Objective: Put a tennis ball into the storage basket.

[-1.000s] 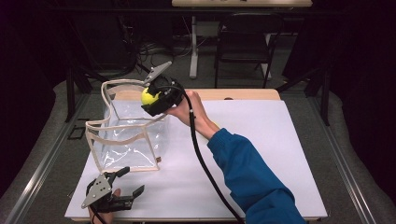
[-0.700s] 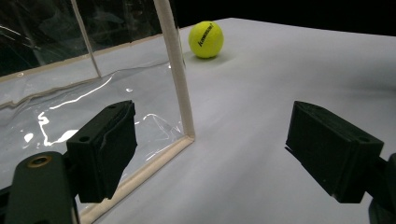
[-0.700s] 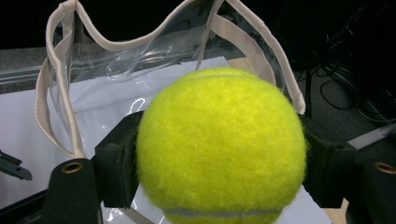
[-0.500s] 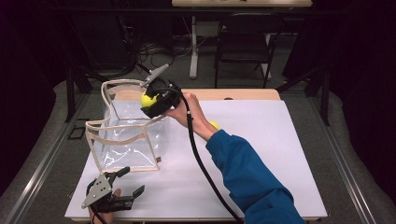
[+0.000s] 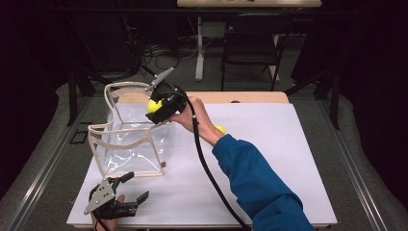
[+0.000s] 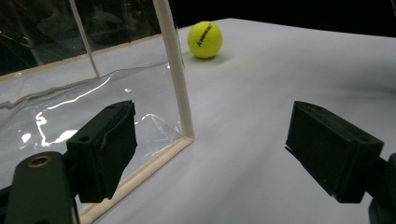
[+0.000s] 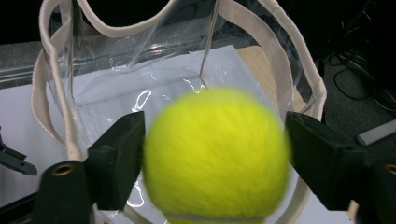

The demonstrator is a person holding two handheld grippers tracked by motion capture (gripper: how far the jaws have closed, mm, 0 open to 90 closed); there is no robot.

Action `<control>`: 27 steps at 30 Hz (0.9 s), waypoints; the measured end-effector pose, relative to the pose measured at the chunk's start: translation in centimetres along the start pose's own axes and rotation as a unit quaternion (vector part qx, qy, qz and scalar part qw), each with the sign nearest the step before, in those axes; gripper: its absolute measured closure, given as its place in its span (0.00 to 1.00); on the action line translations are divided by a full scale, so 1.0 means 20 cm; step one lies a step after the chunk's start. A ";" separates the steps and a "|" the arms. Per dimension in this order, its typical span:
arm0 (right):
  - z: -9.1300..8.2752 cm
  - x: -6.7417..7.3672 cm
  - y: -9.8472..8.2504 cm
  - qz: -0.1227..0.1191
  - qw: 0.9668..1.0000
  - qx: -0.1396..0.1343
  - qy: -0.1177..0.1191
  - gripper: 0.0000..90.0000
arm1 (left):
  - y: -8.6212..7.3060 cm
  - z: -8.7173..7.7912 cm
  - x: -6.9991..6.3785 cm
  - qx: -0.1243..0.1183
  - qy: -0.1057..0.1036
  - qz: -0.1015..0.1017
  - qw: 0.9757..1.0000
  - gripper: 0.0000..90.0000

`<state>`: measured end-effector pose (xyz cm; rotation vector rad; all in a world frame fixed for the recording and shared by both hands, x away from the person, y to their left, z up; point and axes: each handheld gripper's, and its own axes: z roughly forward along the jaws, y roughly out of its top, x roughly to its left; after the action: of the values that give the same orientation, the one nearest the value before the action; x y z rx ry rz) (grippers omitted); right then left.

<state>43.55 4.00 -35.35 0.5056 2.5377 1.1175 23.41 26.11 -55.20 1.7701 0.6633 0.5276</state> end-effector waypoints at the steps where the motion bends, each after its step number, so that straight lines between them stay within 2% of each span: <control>1: -0.01 0.00 0.00 0.001 1.000 -0.004 0.001 0.18 | 0.00 0.00 0.00 0.000 0.000 0.000 1.000 0.18; 9: -0.09 -0.02 -0.03 0.002 1.000 -0.025 0.002 0.13 | 0.00 0.00 0.00 0.001 0.000 0.002 1.000 0.18; 15: -0.13 -0.04 -0.09 0.006 1.000 -0.027 0.009 0.09 | 0.00 0.00 0.00 0.003 0.000 0.003 1.000 0.18; 27: -0.20 -0.07 -0.20 0.008 1.000 -0.019 0.005 0.07 | 0.00 0.00 0.00 0.003 0.000 0.002 1.000 0.18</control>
<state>42.31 -1.77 -35.55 0.5138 2.5207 1.1742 23.42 26.07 -55.19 1.7771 0.6611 0.5289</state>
